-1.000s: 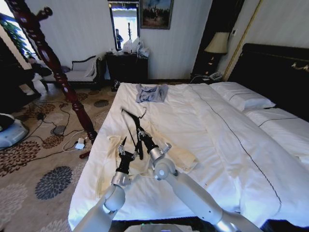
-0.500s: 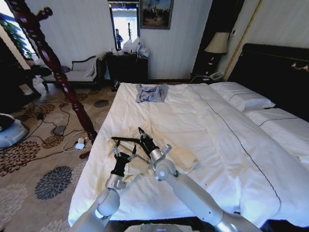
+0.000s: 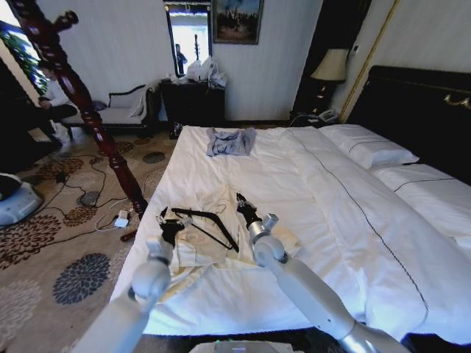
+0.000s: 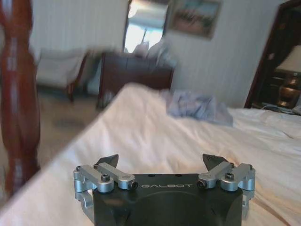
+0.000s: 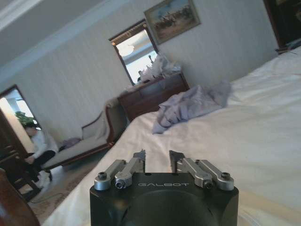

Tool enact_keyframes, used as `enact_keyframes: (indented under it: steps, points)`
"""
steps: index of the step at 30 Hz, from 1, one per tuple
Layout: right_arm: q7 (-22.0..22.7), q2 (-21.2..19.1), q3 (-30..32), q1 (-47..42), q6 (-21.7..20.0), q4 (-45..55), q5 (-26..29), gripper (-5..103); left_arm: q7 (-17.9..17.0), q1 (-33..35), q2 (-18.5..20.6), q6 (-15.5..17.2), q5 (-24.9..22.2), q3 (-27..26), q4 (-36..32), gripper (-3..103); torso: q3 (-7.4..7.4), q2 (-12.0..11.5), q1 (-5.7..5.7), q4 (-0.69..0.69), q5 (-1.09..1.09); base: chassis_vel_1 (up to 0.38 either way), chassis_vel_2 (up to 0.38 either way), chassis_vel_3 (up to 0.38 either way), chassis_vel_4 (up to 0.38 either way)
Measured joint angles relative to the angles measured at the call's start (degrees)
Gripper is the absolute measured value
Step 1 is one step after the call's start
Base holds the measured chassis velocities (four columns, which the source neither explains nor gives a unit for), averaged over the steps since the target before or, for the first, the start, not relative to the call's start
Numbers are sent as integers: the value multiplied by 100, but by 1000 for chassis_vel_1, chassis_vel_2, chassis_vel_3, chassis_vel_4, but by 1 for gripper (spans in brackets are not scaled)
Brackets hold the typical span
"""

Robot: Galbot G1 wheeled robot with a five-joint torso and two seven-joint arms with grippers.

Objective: Pick up the clothes from the bed and hang them on the clothes hanger.

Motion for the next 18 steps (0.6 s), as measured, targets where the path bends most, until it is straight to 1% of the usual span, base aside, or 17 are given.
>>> enact_keyframes:
  steps: [1, 2, 3, 4, 5, 6, 8, 9, 10, 11, 12, 13, 14, 17, 18]
  points:
    - [56, 18, 12, -39, -18, 15, -49, 32, -34, -159, -29, 62, -182, 54, 176, 100, 0, 0, 0, 0, 1, 0, 0, 0, 0]
    - [108, 37, 18, -78, -42, 25, -109, 37, -27, -303, -51, 96, -220, 147, 361, 100, 0, 0, 0, -1, 1, 0, 0, 0, 0]
    - [151, 56, 27, -114, -70, 26, -179, 37, 26, -445, -62, 107, -201, 271, 555, 100, 0, 0, 0, -1, 1, 0, 0, 0, 0]
    - [151, 56, 27, -114, -70, 26, -179, 37, 26, -445, -62, 107, -201, 271, 555, 100, 0, 0, 0, -1, 1, 0, 0, 0, 0]
    - [190, 79, 43, -145, -96, 23, -272, 43, 119, -600, -72, 109, -178, 446, 786, 100, 0, 0, 1, -2, 1, 0, 0, 0, 0]
    - [224, 99, 69, -165, -119, 5, -352, 48, 199, -746, -88, 106, -191, 631, 992, 100, 1, -1, 1, 0, 0, 0, 0, 0, 0]
    - [288, 119, 123, -197, -163, -27, -426, 59, 287, -997, -165, 101, -379, 969, 1258, 100, 1, 0, 0, 2, 1, 0, 0, 0, 0]
    - [288, 119, 123, -197, -163, -27, -426, 59, 287, -997, -165, 101, -379, 969, 1258, 100, 1, 0, 0, 2, 1, 0, 0, 0, 0]
    - [329, 118, 166, -219, -182, -34, -436, 64, 291, -1151, -247, 108, -543, 1138, 1375, 100, 0, 0, 0, 0, 1, 0, 0, 0, 0]
    - [358, 108, 200, -240, -194, -36, -438, 70, 251, -1286, -342, 146, -661, 1269, 1466, 100, 0, 0, 0, -1, 2, 0, 0, 0, 0]
    - [375, 97, 229, -260, -202, -35, -440, 70, 196, -1389, -438, 190, -734, 1366, 1531, 100, 0, -1, 0, -1, 3, 0, 0, 0, 0]
    - [394, 74, 276, -295, -212, -32, -441, 76, 100, -1538, -594, 260, -797, 1500, 1626, 100, 1, -1, 1, -1, 2, 0, 0, 0, 0]
    - [394, 74, 276, -295, -212, -32, -441, 76, 100, -1538, -594, 260, -797, 1500, 1626, 100, 1, -1, 1, -1, 2, 0, 0, 0, 0]
    - [429, 43, 408, -373, -229, -18, -459, 91, -379, -1880, -1022, 524, -766, 1813, 1912, 100, 0, 0, 0, -2, 3, 0, 0, 0, 0]
    - [441, 37, 451, -395, -237, -18, -465, 96, -613, -1950, -1180, 619, -758, 1925, 2000, 100, 0, -1, 0, -2, 3, 0, 0, 0, 0]
